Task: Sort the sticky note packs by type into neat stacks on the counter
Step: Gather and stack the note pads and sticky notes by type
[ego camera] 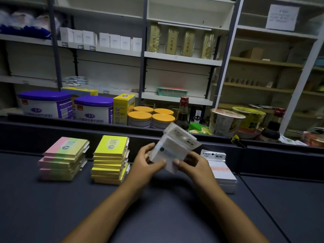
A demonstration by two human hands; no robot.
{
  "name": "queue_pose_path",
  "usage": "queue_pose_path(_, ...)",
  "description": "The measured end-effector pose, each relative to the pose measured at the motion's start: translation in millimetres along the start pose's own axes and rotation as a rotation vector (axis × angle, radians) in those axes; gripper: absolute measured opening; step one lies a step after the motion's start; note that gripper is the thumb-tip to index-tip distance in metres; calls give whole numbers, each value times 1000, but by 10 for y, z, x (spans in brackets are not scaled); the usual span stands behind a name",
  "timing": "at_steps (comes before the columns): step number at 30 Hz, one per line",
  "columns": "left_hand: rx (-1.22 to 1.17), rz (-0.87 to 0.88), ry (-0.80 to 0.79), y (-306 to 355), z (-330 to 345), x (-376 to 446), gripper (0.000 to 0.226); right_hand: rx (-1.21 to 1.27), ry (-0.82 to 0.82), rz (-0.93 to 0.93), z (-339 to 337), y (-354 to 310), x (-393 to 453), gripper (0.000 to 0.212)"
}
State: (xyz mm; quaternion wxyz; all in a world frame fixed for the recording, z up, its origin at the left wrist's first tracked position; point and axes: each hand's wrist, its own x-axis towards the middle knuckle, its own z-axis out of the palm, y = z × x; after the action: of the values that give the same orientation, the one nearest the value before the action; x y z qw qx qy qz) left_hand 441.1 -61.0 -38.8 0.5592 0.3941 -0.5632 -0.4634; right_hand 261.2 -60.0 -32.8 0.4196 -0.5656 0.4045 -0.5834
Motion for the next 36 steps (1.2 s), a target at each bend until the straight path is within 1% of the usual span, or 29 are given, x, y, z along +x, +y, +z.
queue_pose_path(2, -197, -38, 8, 15, -1, 1, 57, 189, -44, 76, 29, 2, -7, 38)
queue_pose_path(4, -242, -27, 39, 27, 6, 6, 48, 294, -42, 155, 40, 14, 6, 51)
queue_pose_path(5, -238, -17, 54, 36, 9, 6, 46, 300, -31, 174, 26, 5, 12, 56)
queue_pose_path(6, -228, -6, 62, 40, 5, 8, 45, 257, -15, 165, -3, -7, 23, 59)
queue_pose_path(8, -192, 16, 69, 37, -15, 21, 44, 36, 16, 84, -87, -43, 34, 63)
queue_pose_path(10, -148, 24, 68, 35, -39, 32, 43, -130, -5, 17, -137, -67, 23, 57)
queue_pose_path(13, -78, 37, 66, 34, -71, 35, 43, -164, -56, -4, -125, -43, -12, 46)
queue_pose_path(15, 19, 74, 54, 38, -87, 38, 43, -193, -59, -12, -113, -33, -14, 48)
queue_pose_path(17, 116, 100, 44, 37, -93, 46, 46, -243, -45, -30, -99, -28, -9, 57)
queue_pose_path(18, 166, 111, 44, 27, -90, 51, 47, -283, -33, -39, -95, -18, -10, 59)
queue_pose_path(20, 269, 119, 33, 0, -63, 51, 48, -418, -4, -50, -78, 32, -17, 53)
queue_pose_path(21, 321, 105, 15, -15, -47, 38, 48, -510, 2, -63, -66, 60, -26, 51)
queue_pose_path(22, 374, 79, -15, -30, -31, 20, 50, -581, -5, -70, -55, 81, -43, 54)
queue_pose_path(24, 475, 29, -76, -61, -17, -11, 53, -600, -24, -43, -41, 115, -49, 67)
queue_pose_path(25, 512, 17, -92, -77, -19, -20, 54, -599, -33, -33, -43, 125, -45, 71)
queue_pose_path(27, 549, 15, -91, -93, -20, -18, 54, -614, -40, -40, -37, 118, -43, 70)
queue_pose_path(30, 535, 60, -43, -84, 3, 6, 52, -625, -2, -71, -43, 82, -42, 57)
queue_pose_path(32, 522, 92, -11, -82, 18, 19, 52, -597, 29, -79, -53, 77, -25, 53)
queue_pose_path(34, 556, 69, -27, -110, 21, 19, 53, -609, 8, -69, -39, 84, -34, 56)
queue_pose_path(36, 610, 8, -64, -147, 16, 6, 55, -623, -37, -53, -13, 100, -62, 68)
